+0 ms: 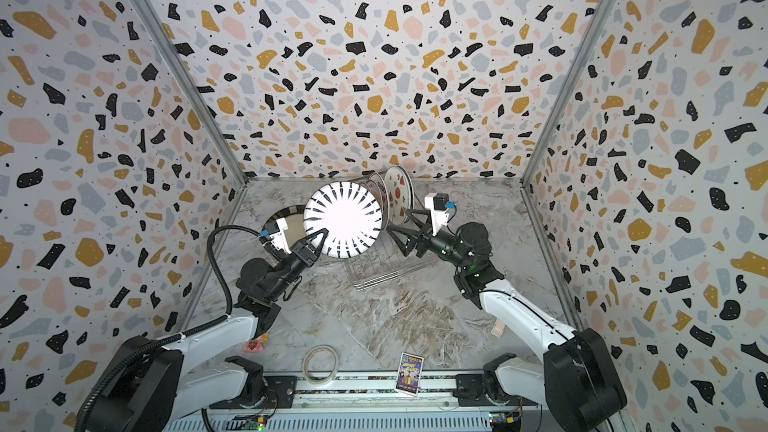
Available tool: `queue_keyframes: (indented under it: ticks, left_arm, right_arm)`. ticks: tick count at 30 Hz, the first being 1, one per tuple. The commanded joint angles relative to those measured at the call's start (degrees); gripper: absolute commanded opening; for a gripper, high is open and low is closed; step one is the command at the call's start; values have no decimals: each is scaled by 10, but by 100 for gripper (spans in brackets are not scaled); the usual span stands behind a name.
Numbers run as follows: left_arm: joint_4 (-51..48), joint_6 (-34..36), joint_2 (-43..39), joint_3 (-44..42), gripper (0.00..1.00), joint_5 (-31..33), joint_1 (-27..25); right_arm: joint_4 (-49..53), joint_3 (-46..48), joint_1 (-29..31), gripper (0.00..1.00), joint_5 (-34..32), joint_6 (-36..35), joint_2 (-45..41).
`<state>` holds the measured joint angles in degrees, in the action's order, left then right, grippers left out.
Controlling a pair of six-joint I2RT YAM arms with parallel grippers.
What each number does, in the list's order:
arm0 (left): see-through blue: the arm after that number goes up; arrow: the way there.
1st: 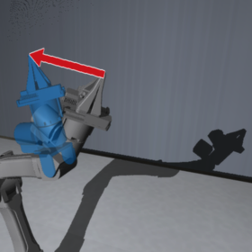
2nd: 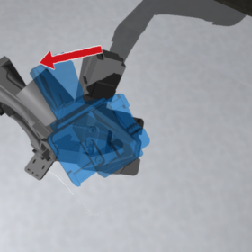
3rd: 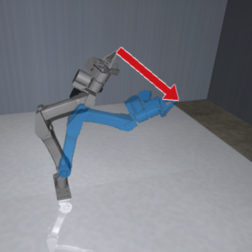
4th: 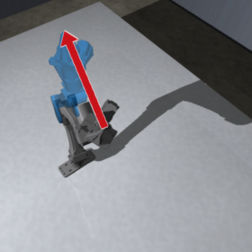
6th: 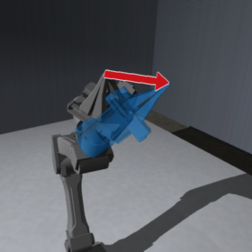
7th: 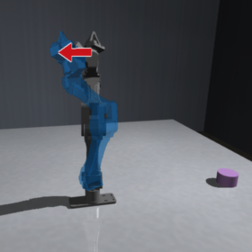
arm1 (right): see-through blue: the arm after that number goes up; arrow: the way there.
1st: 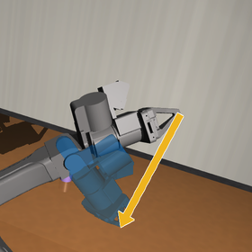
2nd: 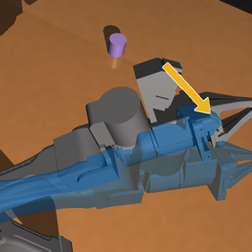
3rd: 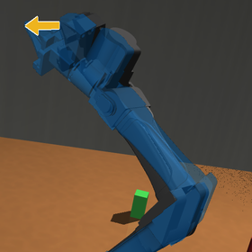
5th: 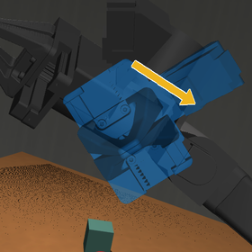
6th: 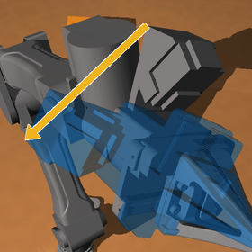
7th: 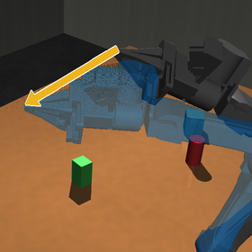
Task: Unload the plates from the dish rack
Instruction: 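Carry the plate away with the left gripper while the right gripper releases, then lower the plate onto the dark plate with left gripper while right reaches rack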
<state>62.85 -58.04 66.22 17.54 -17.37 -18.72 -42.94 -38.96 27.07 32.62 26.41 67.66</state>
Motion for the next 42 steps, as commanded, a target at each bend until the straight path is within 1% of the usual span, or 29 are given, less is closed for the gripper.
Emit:
queue_keyframes:
  ticks: [1, 4, 6, 10, 13, 17, 20, 23, 26, 30, 34, 37, 42]
  left_arm:
    - [103, -25, -35, 0, 0, 21, 27]
    - [113, -47, -45, -19, 0, 30, 54]
    - [118, -61, -57, -33, 0, 31, 78]
    - [80, -70, -77, -44, 0, 41, 116]
    - [52, -81, -97, -61, 0, 77, 134]
    - [-1, -86, -119, -69, 0, 123, 146]
    - [-44, -90, -119, -63, 0, 148, 156]
    - [-39, -104, -104, -68, 0, 154, 173]
    - [-26, -116, -96, -76, 0, 154, 186]
    - [-97, -116, -94, -61, 0, 185, 193]
    - [-97, -141, -75, -62, 0, 205, 197]
    - [-103, -156, -61, -55, 0, 213, 197]
    - [-178, -172, -50, -26, 0, 248, 197]
  right_arm:
    - [11, -3, 33, 99, -60, -71, -27]
    - [9, -2, 76, 99, -109, -99, -30]
    - [39, -22, 99, 99, -139, -114, -18]
    - [54, -51, 135, 99, -147, -141, 23]
    - [71, -86, 160, 99, -158, -157, 64]
    - [85, -129, 174, 99, -153, -156, 117]
    - [100, -160, 194, 99, -166, -171, 153]
    - [124, -197, 213, 99, -186, -189, 188]
    - [148, -231, 222, 99, -196, -198, 221]
    - [172, -269, 226, 99, -190, -198, 258]
    - [177, -292, 234, 99, -181, -203, 288]
    - [180, -307, 238, 99, -188, -209, 308]
    - [184, -325, 240, 99, -193, -212, 333]
